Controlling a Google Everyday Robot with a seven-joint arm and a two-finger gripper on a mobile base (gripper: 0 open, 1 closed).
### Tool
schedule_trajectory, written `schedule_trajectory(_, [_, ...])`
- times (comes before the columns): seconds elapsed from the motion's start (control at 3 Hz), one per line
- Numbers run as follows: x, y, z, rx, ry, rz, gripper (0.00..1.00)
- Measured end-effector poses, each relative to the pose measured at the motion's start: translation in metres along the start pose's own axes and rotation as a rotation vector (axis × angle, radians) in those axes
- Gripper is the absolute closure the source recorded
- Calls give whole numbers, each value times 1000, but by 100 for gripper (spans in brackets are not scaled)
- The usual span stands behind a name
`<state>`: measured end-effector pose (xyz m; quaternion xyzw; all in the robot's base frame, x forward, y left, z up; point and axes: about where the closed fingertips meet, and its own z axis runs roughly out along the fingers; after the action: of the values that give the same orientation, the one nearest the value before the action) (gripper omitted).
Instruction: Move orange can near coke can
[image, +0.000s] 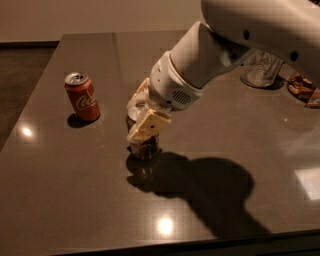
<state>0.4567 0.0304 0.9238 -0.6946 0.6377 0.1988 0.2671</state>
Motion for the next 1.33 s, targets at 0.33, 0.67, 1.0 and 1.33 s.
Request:
schedule_trajectory(0.33, [-13,-14,1,13,8,1,87])
schedule_trajectory(0.67, [-38,-39,6,23,-8,-3,100])
schedule_trajectory(1.0, [-55,-54,12,24,-27,-3,100])
schedule_trajectory(1.33, [-66,-66,26,17,-48,18,100])
